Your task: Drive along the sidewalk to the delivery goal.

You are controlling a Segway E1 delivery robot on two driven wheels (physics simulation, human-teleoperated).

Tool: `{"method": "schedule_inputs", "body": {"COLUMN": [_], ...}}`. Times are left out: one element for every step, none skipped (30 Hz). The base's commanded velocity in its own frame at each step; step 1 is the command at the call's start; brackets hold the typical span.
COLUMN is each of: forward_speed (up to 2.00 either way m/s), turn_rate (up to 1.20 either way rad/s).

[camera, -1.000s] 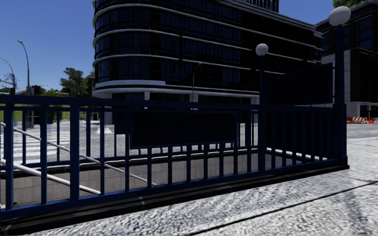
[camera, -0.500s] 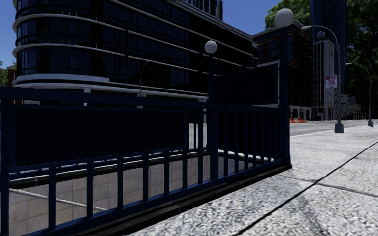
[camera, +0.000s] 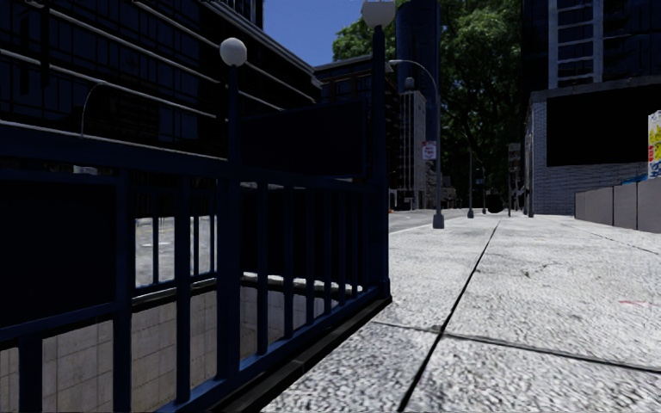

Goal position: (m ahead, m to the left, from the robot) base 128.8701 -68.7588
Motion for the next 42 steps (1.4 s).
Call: {"method": "schedule_inputs", "body": {"forward_speed": [1.36, 1.36, 1.36, 1.36, 1.36, 1.36, 1.36, 1.37, 1.37, 2.0, 2.0, 2.0, 2.0, 2.0, 2.0, 2.0, 2.0, 2.0, 2.0, 2.0, 2.0, 2.0, 2.0, 2.0, 2.0, 2.0, 2.0, 2.0, 2.0, 2.0, 2.0, 2.0, 2.0, 2.0, 2.0, 2.0, 2.0, 2.0, 2.0, 2.0, 2.0, 2.0], "turn_rate": [-1.09, -1.09, -1.09, -1.09, -1.09, -1.07, -1.05, -1.01, -1.0, 0.0, 0.0, 0.0, 0.0, 0.0, 0.0, 0.0, 0.0, 0.0, 0.0, 0.0, 0.0, 0.0, 0.0, 0.0, 0.0, 0.0, 0.0, 0.0, 0.0, 0.0, 0.0, 0.0, 0.0, 0.0, 0.0, -0.02, -0.2, -0.28, -0.31, -0.31, -0.31, -0.31]}}
